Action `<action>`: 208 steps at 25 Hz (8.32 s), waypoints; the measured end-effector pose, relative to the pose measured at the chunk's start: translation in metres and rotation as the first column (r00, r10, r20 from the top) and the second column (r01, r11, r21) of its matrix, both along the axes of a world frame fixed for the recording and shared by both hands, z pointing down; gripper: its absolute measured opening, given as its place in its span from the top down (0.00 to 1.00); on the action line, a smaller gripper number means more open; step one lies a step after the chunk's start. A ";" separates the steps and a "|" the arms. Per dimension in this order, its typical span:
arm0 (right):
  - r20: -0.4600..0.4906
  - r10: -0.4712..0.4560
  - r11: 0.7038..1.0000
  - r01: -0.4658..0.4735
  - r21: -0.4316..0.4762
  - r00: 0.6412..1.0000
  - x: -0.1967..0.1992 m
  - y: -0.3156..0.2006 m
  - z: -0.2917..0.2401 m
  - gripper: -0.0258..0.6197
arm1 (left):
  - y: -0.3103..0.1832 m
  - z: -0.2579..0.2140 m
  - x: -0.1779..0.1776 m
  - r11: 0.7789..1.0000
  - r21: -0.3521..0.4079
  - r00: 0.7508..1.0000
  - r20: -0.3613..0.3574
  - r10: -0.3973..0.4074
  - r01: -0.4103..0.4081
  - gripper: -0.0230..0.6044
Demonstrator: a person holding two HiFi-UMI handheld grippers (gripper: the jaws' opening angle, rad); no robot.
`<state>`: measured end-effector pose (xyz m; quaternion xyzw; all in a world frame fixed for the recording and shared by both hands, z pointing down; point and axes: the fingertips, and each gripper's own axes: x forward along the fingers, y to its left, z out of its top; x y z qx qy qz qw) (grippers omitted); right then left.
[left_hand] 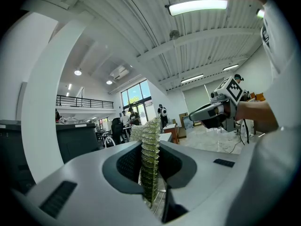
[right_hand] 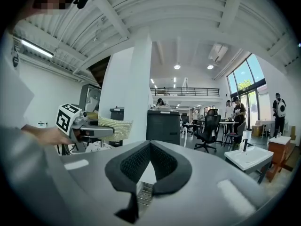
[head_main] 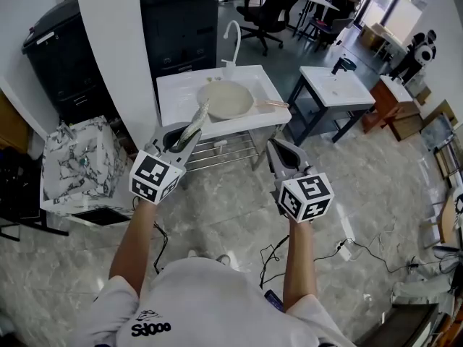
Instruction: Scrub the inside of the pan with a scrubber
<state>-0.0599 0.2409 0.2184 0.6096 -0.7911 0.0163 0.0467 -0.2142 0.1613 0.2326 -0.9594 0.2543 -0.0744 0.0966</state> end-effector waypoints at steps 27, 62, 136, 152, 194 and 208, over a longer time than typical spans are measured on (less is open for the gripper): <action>0.027 -0.028 0.998 0.029 -0.057 0.999 0.071 -0.034 0.036 0.95 | -0.025 0.028 0.079 0.999 -0.039 1.000 0.024 -0.013 0.014 0.86; 0.049 0.077 0.992 -0.072 -0.105 0.996 0.169 -0.312 0.057 0.95 | -0.321 0.079 0.191 0.988 -0.138 0.994 0.077 0.076 -0.064 0.86; 0.225 -0.117 0.870 0.208 -0.446 0.967 0.255 -0.431 0.254 0.95 | -0.443 0.430 0.340 0.861 -0.478 0.833 0.538 0.132 0.172 0.86; 0.233 -0.121 0.863 0.219 -0.456 0.965 0.245 -0.436 0.262 0.95 | -0.334 0.432 0.352 0.624 -0.731 0.662 0.325 0.675 -0.277 0.86; 0.308 -0.088 0.838 0.238 -0.491 0.947 0.237 -0.429 0.262 0.95 | -0.288 0.424 0.152 0.409 -0.906 -0.196 0.383 0.903 0.109 0.86; 0.289 -0.054 0.826 0.205 -0.524 0.956 0.249 -0.427 0.272 0.95 | -0.408 0.468 0.157 0.824 -0.522 -0.175 0.810 0.560 0.222 0.87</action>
